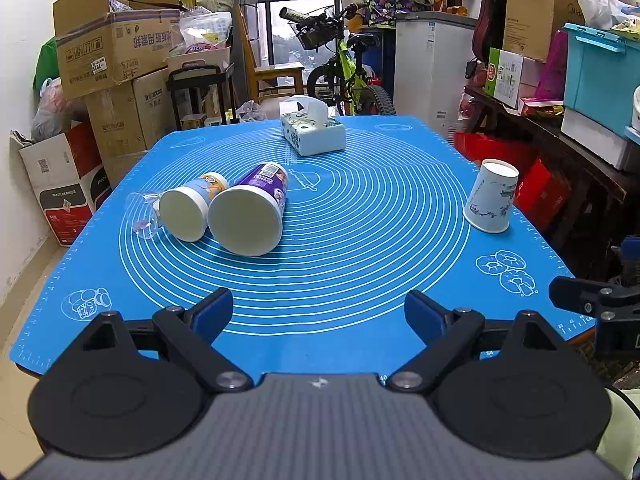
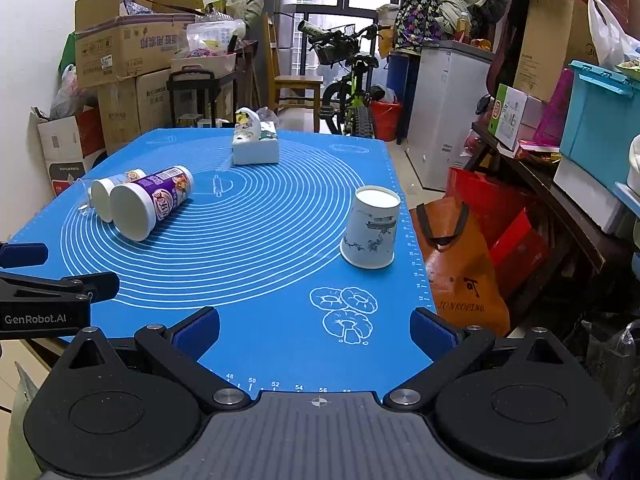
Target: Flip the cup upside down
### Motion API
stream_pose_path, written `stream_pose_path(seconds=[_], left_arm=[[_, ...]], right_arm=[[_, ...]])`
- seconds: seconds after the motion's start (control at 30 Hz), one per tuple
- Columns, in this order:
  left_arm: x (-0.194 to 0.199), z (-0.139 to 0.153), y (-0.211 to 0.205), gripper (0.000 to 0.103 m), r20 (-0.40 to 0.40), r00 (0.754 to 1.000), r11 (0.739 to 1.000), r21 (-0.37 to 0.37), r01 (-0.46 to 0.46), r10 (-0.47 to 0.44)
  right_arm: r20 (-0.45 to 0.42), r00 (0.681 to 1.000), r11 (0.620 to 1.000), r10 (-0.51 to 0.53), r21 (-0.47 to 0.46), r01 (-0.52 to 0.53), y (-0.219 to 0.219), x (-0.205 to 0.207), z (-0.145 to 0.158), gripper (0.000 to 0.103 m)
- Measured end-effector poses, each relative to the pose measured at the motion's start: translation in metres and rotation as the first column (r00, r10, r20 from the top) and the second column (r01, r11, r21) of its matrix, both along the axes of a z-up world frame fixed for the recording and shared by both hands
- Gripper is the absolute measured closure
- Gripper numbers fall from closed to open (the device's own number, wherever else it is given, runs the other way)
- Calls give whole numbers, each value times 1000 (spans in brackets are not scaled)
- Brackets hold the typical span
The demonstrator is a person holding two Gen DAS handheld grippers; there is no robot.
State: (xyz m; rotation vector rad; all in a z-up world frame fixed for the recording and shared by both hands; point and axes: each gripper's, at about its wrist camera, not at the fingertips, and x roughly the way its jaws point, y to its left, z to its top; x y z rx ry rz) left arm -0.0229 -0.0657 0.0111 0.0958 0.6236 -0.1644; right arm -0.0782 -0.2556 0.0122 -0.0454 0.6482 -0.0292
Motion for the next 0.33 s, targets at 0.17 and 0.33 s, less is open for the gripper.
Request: stream_pose_path(seconds=[0.17,0.33], left_arm=[[0,0,0,11,-1,1000,1000,0,0,0],[4,-3,5,10,-15,1000,1000,1,-10,10]], right_arm=[[-2,1000,1000,1,-1,-1,0,1,0,2],[-6,1000,1000,2,0,-2,-1,2,-3,2]])
